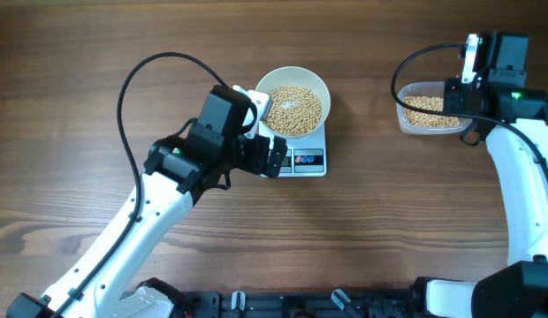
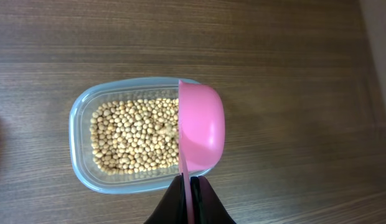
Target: Scoop item into bowl and weigh 150g on scale
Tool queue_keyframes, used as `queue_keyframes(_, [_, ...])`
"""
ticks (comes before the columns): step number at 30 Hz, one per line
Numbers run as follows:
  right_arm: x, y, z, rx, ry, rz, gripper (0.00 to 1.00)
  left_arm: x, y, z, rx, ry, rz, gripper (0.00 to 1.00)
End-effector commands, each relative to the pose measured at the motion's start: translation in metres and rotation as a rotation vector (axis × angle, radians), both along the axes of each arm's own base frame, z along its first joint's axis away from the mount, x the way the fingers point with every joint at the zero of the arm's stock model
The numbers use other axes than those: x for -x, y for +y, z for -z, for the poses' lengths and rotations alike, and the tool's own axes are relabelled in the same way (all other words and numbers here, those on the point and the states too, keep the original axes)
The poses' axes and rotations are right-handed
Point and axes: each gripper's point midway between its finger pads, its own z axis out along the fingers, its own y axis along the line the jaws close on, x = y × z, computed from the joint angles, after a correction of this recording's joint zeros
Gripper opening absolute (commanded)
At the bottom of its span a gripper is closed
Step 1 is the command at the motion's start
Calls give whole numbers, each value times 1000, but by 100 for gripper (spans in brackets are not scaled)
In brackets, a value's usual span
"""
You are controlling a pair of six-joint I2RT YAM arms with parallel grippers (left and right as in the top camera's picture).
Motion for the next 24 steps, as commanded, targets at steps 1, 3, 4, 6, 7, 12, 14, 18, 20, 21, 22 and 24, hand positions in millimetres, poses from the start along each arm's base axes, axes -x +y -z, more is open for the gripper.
queue_keyframes(1, [1,-4,-11,50,-18,-10,4,-5,2,-7,8,-18,-15,100])
queue_keyframes(3, [1,-4,-11,55,-15,-18,4,-5,2,-7,8,-18,-15,100])
queue_keyframes(4, [1,-4,-11,63,-11,-28,5,-5,2,-7,8,-18,-15,100])
queue_keyframes(6, [2,-9,-13,85,-8,-11,5,-5,2,-7,8,-18,-15,100])
queue_keyframes(7, [3,-12,-13,103,-5,1,4,-5,2,-7,8,-18,-15,100])
queue_keyframes(12, [-13,1,-20,27,-86,-36,4,-5,2,-7,8,-18,-15,100])
queue_keyframes(14, [-22,19,-22,-68,-130,-90,4,-5,2,-7,8,-18,-15,100])
queue_keyframes(18, [-41,21,-40,-166,-270,9,4,-5,2,-7,8,-18,-15,100])
queue_keyframes(20, [-56,19,-59,-211,-389,57,4,-5,2,-7,8,-18,-15,100])
queue_keyframes(21, [-64,18,-70,-228,-448,71,4,-5,2,-7,8,-18,-15,100])
queue_keyframes(22, [-75,17,-88,-250,-544,84,4,-5,2,-7,8,-18,-15,100])
queue_keyframes(24, [-91,16,-127,-247,-718,62,4,-5,2,-7,8,-18,-15,100])
